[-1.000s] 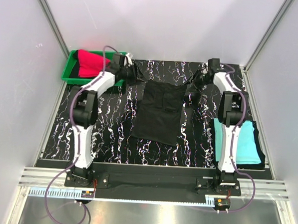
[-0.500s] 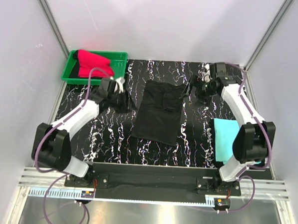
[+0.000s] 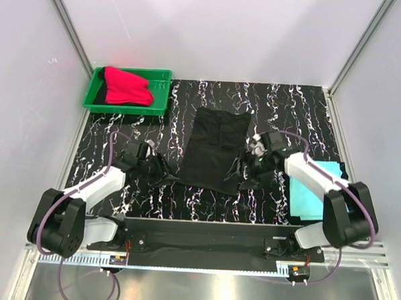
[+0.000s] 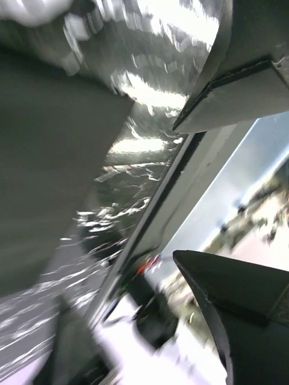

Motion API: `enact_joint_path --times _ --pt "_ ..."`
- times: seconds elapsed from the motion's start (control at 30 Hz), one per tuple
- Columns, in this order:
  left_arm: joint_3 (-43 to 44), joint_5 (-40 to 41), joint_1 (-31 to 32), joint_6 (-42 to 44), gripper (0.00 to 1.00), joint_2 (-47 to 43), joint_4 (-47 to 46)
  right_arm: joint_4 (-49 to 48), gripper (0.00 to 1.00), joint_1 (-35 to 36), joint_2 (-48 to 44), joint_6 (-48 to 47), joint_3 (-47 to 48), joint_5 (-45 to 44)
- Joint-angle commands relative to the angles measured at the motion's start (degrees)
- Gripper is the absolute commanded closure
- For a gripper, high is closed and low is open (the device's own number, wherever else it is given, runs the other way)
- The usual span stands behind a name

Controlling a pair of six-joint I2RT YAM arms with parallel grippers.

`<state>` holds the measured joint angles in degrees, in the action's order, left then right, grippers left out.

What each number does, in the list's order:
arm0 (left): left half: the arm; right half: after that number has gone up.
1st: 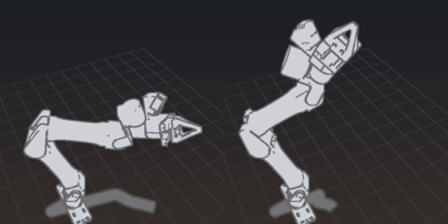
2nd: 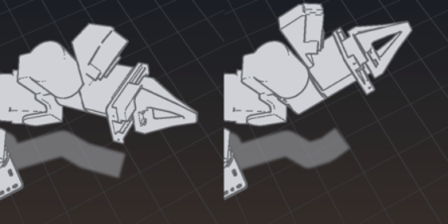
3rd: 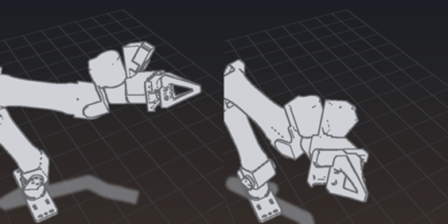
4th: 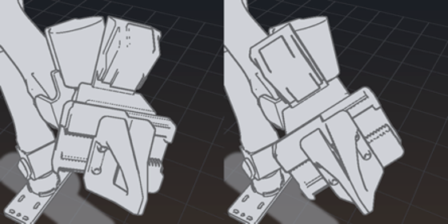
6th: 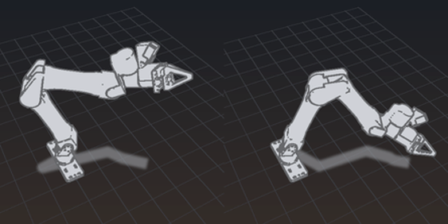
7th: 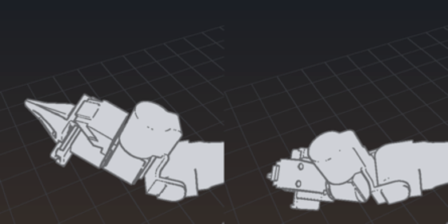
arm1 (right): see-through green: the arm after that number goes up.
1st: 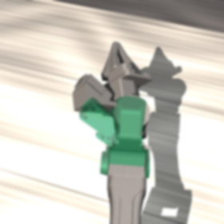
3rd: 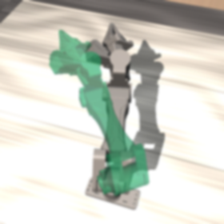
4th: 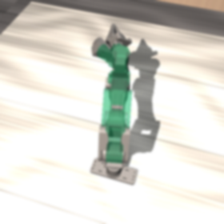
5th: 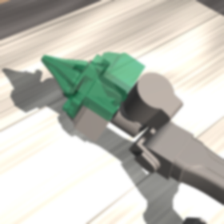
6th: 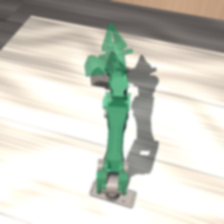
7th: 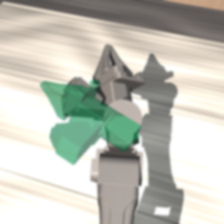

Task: Fold and stack the t-shirts
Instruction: Fold the tshirt

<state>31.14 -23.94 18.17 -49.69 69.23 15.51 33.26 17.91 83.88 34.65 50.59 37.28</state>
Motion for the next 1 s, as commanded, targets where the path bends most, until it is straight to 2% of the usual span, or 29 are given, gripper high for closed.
enact_joint_path --times 0.0,0.1,0.13,0.3,0.33,0.43,0.53,0.7,0.8,0.97 --pt "1.21 -1.98 0.02 -1.02 0.48 1.95 -4.01 -4.16 0.15 7.12 -5.47 2.68 -3.2 -7.73" --pt "-0.28 -3.3 0.11 -4.87 0.48 2.58 -4.95 -8.35 0.15 7.75 -8.72 8.56 -10.49 -9.85" --pt "-2.29 -3.21 0.11 -6.45 0.48 2.05 -6.09 -9.86 0.18 7.75 -9.77 13.2 -13.9 -10.73" --pt "-7.92 -0.67 0.2 -18.76 0.48 -0.06 -13.47 -16.2 0.26 7.75 -15.76 26.85 -19.64 -18.11" --pt "-8.37 0.29 0.28 -20.08 0.48 0.11 -14.18 -16.81 0.28 7.84 -16.11 31.65 -21.39 -19.07" --pt "-8.02 1.7 0.81 -23.51 0.46 2.74 -15.16 -21.82 0.4 7.84 -16.11 40.45 -25.52 -19.44" --pt "-7.23 2.23 1.6 -26.06 0.46 5.64 -17.07 -24.29 0.39 8.54 -16.29 46.88 -28.78 -20.75" --pt "-6.87 4.6 3.01 -27.65 0.45 7.67 -18.4 -24.82 0.38 10.3 -17.96 52.52 -30.63 -24.88" --pt "-8.8 4.87 2.92 -30.63 0.46 8.64 -22.61 -25.26 0.38 10.83 -17.26 56.3 -31.34 -26.47" --pt "-9.69 5.22 2.92 -32.04 0.49 10.75 -22.8 -24.65 0.39 11.97 -15.85 57.98 -30.81 -27.7"
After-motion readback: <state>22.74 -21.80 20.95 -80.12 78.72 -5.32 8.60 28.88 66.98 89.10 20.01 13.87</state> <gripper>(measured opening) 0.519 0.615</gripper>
